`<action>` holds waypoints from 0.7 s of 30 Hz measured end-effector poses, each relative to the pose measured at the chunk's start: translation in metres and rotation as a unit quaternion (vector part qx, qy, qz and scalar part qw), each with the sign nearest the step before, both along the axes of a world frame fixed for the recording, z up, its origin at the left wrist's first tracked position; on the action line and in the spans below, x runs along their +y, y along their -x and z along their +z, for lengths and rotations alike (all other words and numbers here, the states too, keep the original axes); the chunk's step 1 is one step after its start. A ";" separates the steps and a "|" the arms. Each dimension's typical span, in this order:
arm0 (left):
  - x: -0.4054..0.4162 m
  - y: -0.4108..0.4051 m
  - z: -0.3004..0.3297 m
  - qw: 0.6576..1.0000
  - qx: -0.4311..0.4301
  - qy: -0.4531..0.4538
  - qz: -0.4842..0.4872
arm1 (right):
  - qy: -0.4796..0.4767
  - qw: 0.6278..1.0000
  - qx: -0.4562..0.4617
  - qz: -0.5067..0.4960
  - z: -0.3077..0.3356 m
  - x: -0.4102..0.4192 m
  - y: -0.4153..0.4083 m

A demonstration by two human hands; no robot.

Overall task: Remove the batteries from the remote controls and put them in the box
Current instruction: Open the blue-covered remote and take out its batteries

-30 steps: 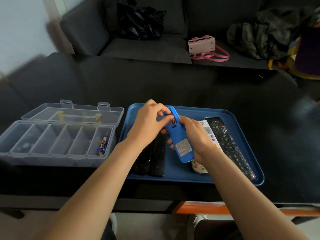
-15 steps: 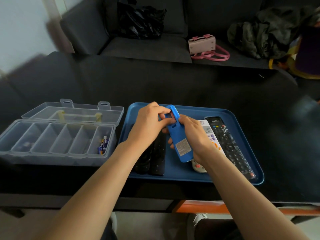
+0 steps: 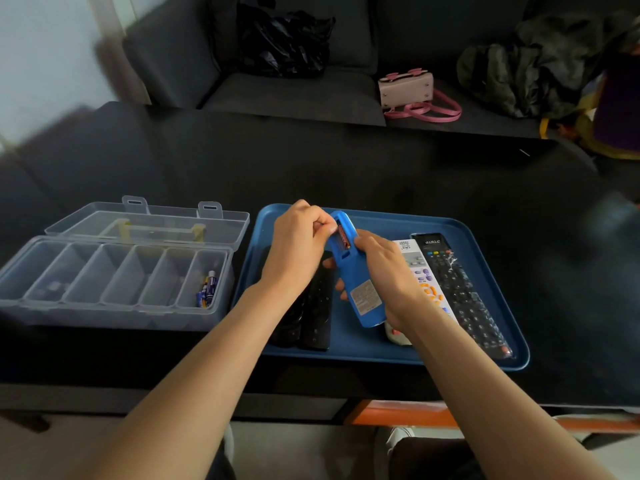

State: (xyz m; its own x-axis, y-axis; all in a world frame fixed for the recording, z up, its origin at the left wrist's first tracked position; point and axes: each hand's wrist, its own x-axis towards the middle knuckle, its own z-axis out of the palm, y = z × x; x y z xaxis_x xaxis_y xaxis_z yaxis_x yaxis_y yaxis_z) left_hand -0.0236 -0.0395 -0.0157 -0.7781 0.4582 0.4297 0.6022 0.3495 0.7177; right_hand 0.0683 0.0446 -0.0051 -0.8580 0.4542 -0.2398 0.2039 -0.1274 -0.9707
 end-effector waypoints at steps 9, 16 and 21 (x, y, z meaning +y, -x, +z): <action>-0.003 -0.008 0.004 0.999 -0.004 0.003 -0.054 | 0.020 1.000 -0.017 -0.017 -0.001 0.005 -0.001; -0.006 -0.007 0.009 0.993 0.016 0.071 -0.096 | -0.012 0.999 -0.032 -0.018 -0.004 0.005 -0.002; -0.006 -0.007 0.009 0.984 0.040 0.136 -0.112 | -0.054 0.998 -0.037 -0.022 -0.004 0.001 0.001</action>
